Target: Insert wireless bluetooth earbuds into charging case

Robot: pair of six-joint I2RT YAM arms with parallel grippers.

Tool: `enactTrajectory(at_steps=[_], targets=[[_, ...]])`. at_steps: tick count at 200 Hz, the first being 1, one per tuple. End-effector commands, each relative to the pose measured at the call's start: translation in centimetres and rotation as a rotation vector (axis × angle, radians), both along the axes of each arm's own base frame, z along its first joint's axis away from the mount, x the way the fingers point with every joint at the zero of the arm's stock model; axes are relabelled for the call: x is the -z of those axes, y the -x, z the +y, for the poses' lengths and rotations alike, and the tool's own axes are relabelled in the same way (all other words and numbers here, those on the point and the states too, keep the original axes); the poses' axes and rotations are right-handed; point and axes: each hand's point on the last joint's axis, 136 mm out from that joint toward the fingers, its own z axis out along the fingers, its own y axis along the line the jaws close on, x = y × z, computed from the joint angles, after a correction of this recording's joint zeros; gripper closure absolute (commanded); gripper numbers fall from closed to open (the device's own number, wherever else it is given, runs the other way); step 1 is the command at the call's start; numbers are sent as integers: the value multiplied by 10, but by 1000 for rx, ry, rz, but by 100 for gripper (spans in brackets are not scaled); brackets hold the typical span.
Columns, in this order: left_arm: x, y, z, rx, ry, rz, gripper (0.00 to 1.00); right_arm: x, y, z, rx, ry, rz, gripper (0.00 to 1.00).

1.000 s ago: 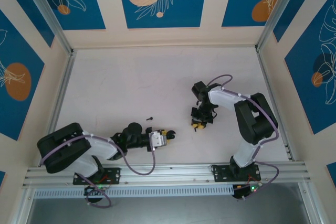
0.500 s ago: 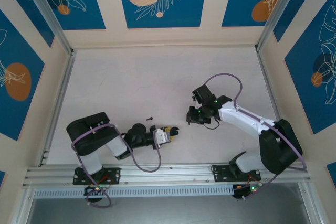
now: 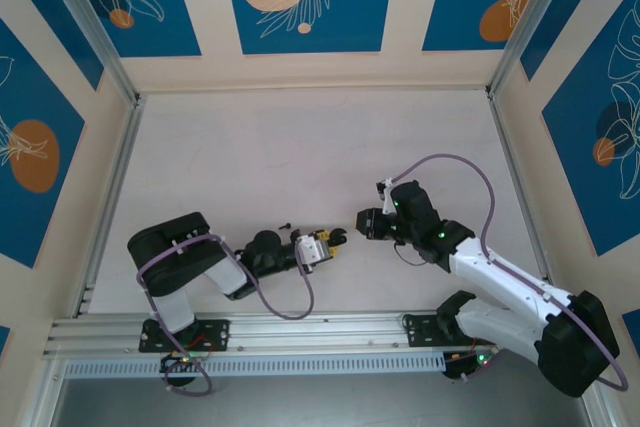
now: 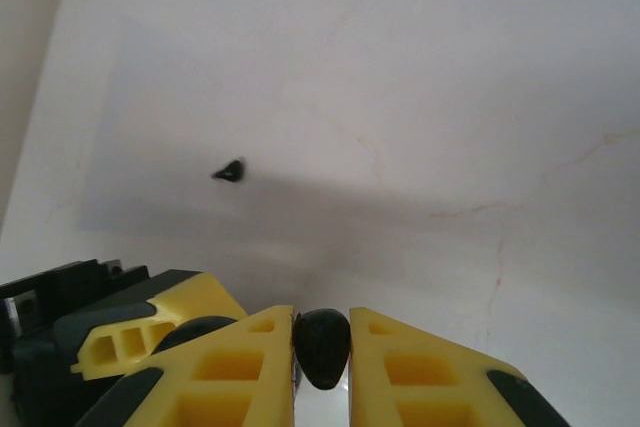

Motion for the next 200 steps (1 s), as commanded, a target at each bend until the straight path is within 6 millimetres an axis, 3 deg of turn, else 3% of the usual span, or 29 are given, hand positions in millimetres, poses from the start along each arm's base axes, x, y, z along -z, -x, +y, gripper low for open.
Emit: enactTrajectory(at_steps=[1, 65, 200], targets=[[-27, -4, -8, -18, 94, -11, 75, -17, -2, 8, -16, -84, -89, 82], [-51, -9, -11, -44, 179, 26, 75, -30, 2, 13, -37, -180, -184, 82], [-65, -22, -13, -99, 239, 53, 75, -41, 8, 24, -90, -223, -227, 82]])
